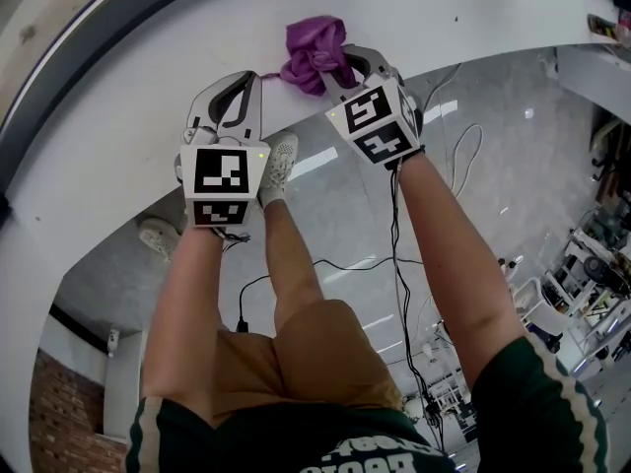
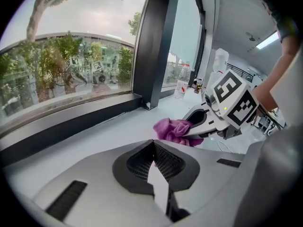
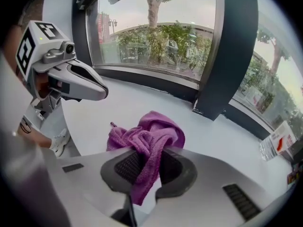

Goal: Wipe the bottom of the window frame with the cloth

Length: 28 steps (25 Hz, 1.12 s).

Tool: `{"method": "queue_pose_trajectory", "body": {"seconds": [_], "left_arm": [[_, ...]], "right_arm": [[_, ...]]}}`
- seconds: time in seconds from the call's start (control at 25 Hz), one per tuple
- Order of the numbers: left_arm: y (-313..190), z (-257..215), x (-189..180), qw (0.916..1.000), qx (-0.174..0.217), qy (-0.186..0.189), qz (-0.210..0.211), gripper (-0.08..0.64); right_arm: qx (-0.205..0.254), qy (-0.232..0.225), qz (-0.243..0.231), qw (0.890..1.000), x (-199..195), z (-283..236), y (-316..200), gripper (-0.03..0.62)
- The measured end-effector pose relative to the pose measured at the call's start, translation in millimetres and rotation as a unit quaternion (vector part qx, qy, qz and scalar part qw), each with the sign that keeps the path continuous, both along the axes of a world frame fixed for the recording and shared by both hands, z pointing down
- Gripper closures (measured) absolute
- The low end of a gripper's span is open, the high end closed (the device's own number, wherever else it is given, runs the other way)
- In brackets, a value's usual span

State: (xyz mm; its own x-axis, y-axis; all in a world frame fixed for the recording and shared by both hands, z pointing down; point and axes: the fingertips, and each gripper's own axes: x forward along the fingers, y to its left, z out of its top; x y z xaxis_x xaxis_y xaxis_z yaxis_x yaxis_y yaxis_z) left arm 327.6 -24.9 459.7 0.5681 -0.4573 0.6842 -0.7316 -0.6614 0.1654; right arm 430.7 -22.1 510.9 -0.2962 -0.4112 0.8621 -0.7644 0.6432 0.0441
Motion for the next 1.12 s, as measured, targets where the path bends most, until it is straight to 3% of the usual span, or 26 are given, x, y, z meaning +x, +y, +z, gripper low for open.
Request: {"method": "queue_pose_trajectory", "body": {"seconds": [0.44, 0.72, 1.12], "left_arm": [[16, -1, -48, 0.9994, -0.002, 0.013, -0.031, 0.552], [21, -3, -99, 0.9974, -0.008, 0.018, -0.070, 0.552], [25, -1, -172, 0.9954, -0.006, 0.014, -0.095, 0.552]], "right_arm": [[-0.007, 0.018, -0.002, 1.000, -46, 3, 5, 0.515], [-0.003, 0.024, -0.011, 1.000, -82, 4, 7, 0.515], [0.007, 0.011, -0.035, 0.999, -170, 1, 16, 0.515]]}}
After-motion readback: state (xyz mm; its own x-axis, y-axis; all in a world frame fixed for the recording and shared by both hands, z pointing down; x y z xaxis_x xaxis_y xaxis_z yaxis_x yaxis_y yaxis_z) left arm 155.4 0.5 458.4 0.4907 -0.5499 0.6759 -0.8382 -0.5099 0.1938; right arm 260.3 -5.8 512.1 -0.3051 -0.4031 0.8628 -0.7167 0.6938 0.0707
